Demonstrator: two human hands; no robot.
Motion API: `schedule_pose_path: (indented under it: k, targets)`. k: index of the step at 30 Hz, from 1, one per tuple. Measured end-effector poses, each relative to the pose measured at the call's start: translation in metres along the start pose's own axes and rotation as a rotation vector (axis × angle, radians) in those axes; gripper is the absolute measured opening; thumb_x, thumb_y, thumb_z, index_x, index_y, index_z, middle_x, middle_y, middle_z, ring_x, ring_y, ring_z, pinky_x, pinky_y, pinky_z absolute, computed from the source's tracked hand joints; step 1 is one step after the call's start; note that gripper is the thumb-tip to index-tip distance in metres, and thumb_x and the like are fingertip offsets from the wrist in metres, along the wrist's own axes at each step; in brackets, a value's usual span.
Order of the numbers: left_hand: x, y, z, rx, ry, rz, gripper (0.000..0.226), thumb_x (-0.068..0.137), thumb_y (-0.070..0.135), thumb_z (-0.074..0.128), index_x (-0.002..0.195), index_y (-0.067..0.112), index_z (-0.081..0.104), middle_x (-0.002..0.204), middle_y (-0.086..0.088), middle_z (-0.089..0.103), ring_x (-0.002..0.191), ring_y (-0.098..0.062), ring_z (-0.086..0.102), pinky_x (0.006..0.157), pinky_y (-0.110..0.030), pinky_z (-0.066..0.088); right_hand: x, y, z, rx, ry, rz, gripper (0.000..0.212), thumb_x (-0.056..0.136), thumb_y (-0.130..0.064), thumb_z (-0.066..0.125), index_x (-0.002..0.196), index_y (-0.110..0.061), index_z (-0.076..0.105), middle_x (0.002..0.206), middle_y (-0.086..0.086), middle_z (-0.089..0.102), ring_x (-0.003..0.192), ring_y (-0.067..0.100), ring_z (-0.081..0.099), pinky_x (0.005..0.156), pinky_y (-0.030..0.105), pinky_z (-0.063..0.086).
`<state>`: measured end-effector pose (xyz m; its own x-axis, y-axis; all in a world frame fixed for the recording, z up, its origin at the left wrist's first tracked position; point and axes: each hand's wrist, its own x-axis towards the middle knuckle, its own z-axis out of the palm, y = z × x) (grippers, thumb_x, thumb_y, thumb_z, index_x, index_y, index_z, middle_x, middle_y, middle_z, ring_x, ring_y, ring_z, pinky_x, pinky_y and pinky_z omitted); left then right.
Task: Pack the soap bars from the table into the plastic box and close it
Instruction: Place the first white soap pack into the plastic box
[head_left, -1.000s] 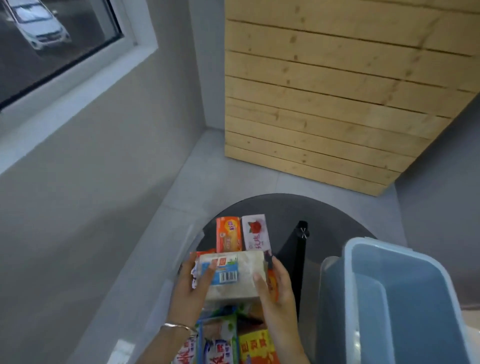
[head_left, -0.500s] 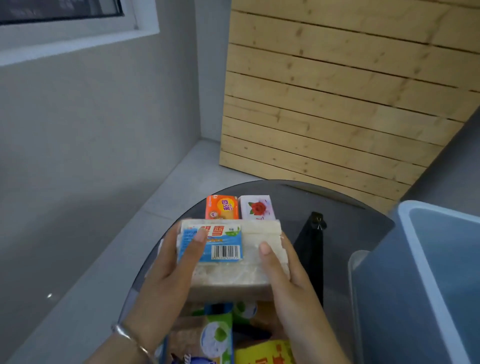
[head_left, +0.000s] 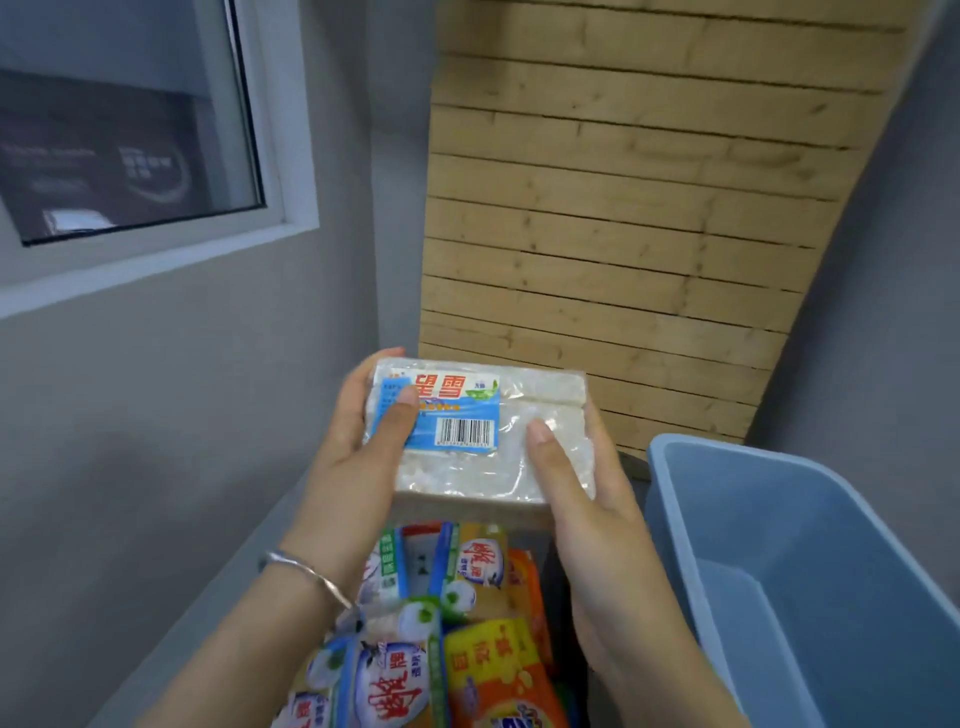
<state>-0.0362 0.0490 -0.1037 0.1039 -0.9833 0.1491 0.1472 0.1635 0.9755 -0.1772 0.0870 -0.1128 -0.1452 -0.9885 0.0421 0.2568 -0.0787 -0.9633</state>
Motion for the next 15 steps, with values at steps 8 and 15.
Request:
schedule_pose_path:
  k: [8,15]
  targets:
    - [-0.036,0.028,0.095,-0.423,-0.098,-0.045,0.035,0.091,0.023,0.055,0.125,0.029,0.055,0.108,-0.002,0.072,0.087,-0.016,0.069,0.069,-0.027,0.058,-0.04,-0.079,-0.071,0.284,0.242,-0.177,0.08,0.063,-0.037,0.075,0.135,-0.019,0.048,0.123,0.006,0.067,0.1,0.013,0.069,0.082,0.025,0.055]
    - [-0.052,0.002,0.19,-0.387,-0.177,-0.044,0.034,0.092,0.016,0.053,0.125,0.025,0.049,0.123,-0.009,0.062,0.098,-0.023,0.066,0.075,-0.027,0.055,-0.038,-0.084,-0.12,0.454,0.271,0.024,0.042,0.085,-0.024,0.064,0.125,-0.013,0.058,0.112,0.011,0.072,0.1,0.019,0.069,0.083,0.033,0.057]
